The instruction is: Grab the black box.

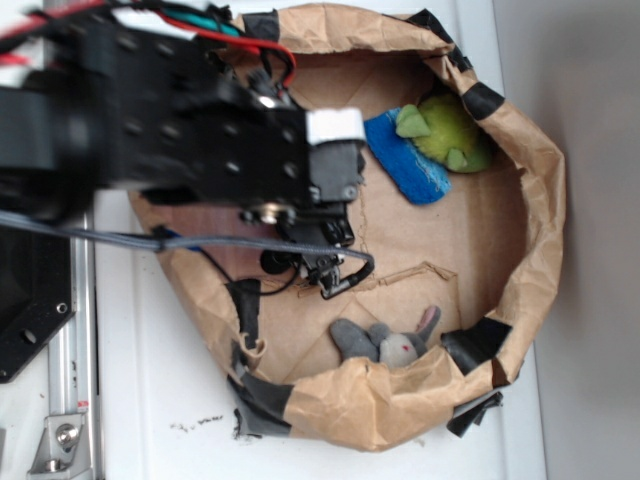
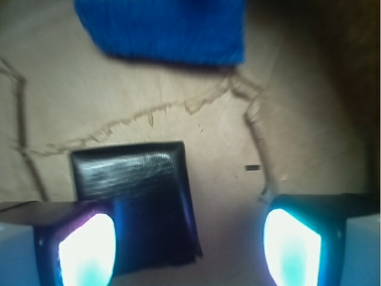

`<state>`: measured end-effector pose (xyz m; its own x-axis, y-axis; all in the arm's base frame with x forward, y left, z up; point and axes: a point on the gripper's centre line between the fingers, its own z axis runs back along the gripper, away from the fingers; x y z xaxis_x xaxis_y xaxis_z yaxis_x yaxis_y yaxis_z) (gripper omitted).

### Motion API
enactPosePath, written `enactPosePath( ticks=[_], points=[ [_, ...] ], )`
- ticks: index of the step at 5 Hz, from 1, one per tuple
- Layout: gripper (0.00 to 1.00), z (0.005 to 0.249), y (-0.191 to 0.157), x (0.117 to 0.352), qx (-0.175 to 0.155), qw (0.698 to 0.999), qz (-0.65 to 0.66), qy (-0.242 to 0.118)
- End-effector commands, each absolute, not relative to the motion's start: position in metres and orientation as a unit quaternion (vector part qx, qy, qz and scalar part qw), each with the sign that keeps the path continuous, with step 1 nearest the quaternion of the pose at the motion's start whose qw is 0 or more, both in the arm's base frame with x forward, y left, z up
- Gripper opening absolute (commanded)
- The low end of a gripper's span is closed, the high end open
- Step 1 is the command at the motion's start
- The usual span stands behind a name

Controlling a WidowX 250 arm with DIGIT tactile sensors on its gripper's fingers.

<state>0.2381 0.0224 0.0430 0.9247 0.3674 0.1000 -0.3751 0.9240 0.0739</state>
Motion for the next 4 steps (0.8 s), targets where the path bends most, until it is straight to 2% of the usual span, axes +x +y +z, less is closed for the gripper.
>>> enactPosePath(
  ticks=[1, 3, 4],
  points=[
    [1.00, 0.034, 0.005, 0.259, 0.054, 0.983, 0.170, -0.050],
    [1.00, 0.012, -0.020, 0.254, 0.047, 0.987, 0.152, -0.020],
    [0.00, 0.016, -0.020, 0.252, 0.039, 0.986, 0.159, -0.026]
  ],
)
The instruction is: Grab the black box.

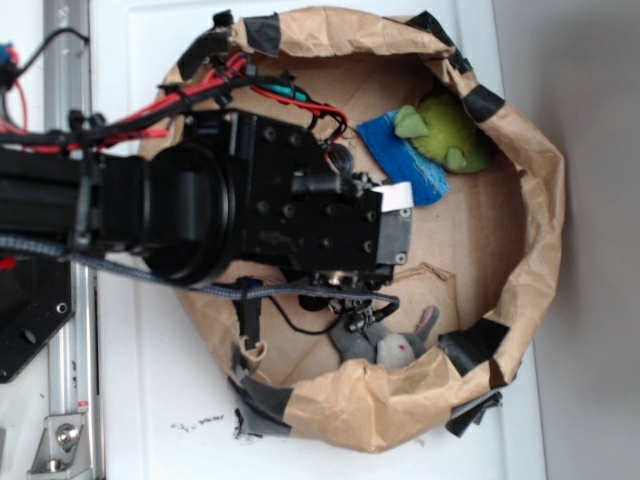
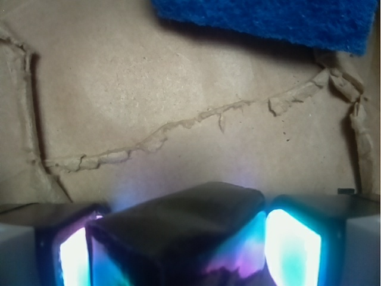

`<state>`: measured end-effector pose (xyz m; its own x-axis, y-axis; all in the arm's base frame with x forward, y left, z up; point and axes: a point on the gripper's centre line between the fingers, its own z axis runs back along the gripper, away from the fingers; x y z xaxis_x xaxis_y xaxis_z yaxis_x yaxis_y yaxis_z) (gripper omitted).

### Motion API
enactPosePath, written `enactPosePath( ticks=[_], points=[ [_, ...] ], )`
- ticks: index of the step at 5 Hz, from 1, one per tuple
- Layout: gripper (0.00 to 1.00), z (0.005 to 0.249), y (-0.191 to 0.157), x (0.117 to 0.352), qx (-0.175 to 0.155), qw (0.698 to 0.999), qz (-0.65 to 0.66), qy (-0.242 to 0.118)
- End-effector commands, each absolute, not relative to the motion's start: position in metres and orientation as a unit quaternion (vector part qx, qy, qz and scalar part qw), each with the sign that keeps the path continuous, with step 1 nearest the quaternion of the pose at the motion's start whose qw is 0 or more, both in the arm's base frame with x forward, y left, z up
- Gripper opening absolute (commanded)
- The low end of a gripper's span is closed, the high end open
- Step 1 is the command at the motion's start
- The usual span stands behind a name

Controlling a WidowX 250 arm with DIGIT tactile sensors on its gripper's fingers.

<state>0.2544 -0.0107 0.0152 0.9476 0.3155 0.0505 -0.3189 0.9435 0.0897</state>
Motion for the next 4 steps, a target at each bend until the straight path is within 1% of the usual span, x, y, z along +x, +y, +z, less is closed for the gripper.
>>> enactPosePath(
  ticks=[1, 2, 3, 4],
  points=[
    [0.00, 0.030, -0.014, 0.252, 0.025, 0.984, 0.176, -0.031],
    [0.00, 0.054, -0.002, 0.252, 0.014, 0.982, 0.182, -0.055],
    [0.00, 0.088, 0.019, 0.254, -0.002, 0.979, 0.178, -0.102],
    [0.00, 0.134, 0.042, 0.259, -0.001, 0.973, 0.170, -0.159]
  ],
)
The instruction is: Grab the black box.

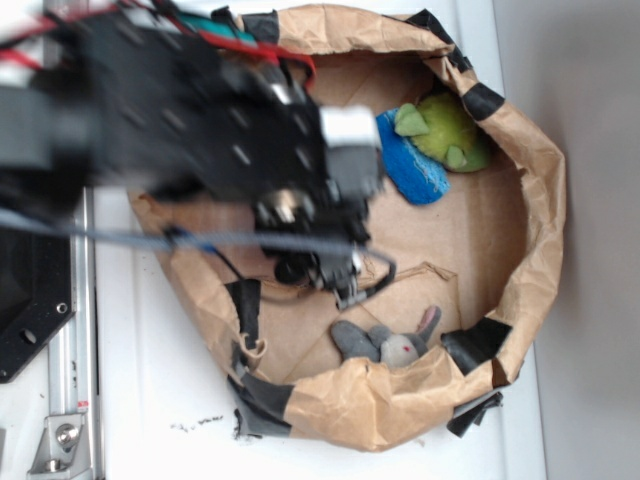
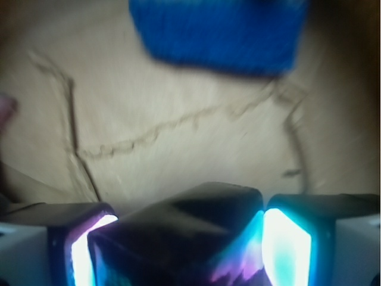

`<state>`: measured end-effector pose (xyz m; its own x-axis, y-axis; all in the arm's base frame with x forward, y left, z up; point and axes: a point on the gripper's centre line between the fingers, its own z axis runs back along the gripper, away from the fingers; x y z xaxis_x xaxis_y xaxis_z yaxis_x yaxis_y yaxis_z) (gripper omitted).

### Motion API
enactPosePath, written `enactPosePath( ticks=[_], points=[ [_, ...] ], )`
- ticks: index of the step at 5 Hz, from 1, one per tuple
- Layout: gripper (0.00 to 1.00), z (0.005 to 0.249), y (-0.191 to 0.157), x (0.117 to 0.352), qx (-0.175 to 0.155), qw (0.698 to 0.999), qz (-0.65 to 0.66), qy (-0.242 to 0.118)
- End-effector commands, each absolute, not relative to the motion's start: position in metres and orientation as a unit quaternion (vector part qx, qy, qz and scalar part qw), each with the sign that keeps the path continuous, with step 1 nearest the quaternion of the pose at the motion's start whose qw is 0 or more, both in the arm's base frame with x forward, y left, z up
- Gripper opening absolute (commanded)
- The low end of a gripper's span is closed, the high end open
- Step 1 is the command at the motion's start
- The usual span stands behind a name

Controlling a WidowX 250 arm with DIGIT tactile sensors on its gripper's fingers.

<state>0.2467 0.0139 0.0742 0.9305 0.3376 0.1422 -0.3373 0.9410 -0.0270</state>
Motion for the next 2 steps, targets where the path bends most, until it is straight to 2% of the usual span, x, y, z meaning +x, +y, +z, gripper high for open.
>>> enactPosePath(
  ticks=[1, 2],
  points=[
    [0.00, 0.147, 0.044, 0.272, 0.040, 0.977, 0.124, -0.166],
    [0.00, 0.157, 0.032, 0.280, 0.044, 0.981, 0.079, -0.170]
  ],
)
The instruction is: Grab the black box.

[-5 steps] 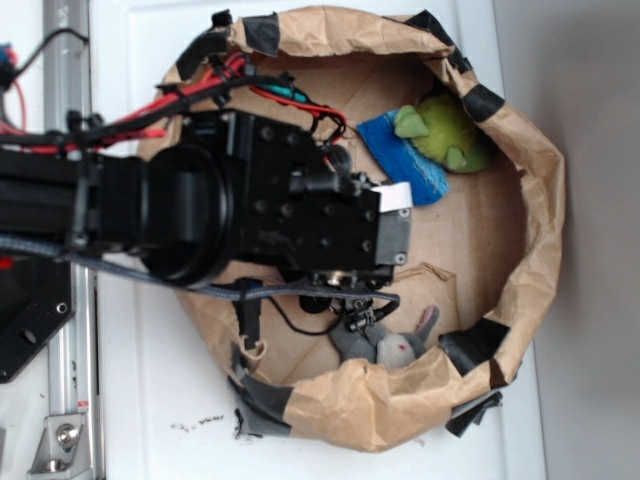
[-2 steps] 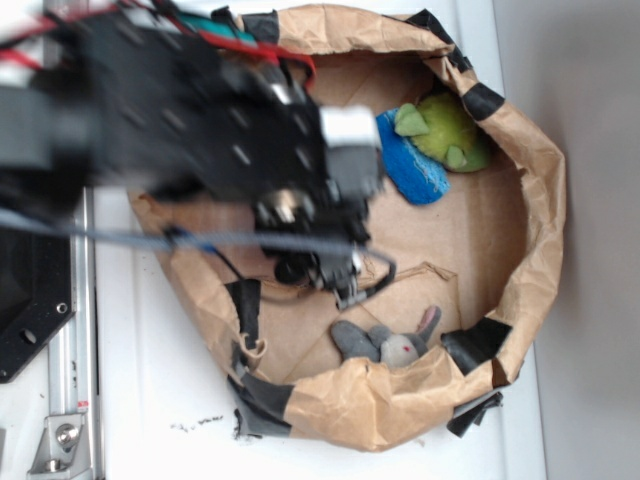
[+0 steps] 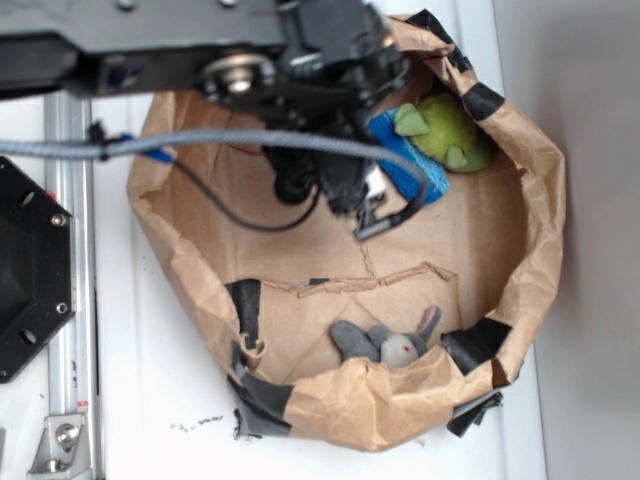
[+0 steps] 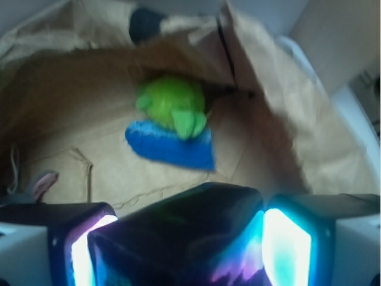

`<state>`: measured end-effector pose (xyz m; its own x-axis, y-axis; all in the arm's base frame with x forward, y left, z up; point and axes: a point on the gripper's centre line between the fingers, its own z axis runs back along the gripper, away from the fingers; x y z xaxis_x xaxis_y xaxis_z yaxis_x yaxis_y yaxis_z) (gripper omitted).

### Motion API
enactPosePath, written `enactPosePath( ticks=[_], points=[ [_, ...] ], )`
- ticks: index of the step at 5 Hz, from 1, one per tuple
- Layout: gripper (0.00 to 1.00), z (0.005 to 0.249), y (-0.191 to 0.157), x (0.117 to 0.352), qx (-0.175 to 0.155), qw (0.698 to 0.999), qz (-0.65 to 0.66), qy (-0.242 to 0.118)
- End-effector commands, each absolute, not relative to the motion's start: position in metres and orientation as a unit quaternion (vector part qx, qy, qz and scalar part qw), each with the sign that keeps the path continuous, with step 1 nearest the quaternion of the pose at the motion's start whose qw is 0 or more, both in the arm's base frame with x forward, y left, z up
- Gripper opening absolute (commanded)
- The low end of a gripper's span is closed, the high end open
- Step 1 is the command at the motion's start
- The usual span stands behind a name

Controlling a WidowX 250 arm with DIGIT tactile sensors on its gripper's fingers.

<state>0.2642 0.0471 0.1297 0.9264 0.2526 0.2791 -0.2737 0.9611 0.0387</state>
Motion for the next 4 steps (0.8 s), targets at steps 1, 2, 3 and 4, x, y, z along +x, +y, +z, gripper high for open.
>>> enactPosePath(
  ticks=[1, 2, 3, 4],
  points=[
    [0.00, 0.160, 0.006, 0.283, -0.009, 0.990, 0.055, -0.126],
    [0.00, 0.165, -0.008, 0.281, -0.038, 0.994, 0.050, -0.088],
    [0.00, 0.164, -0.012, 0.279, -0.056, 0.995, 0.071, -0.051],
    [0.00, 0.161, -0.014, 0.278, -0.032, 0.995, 0.068, -0.060]
  ],
)
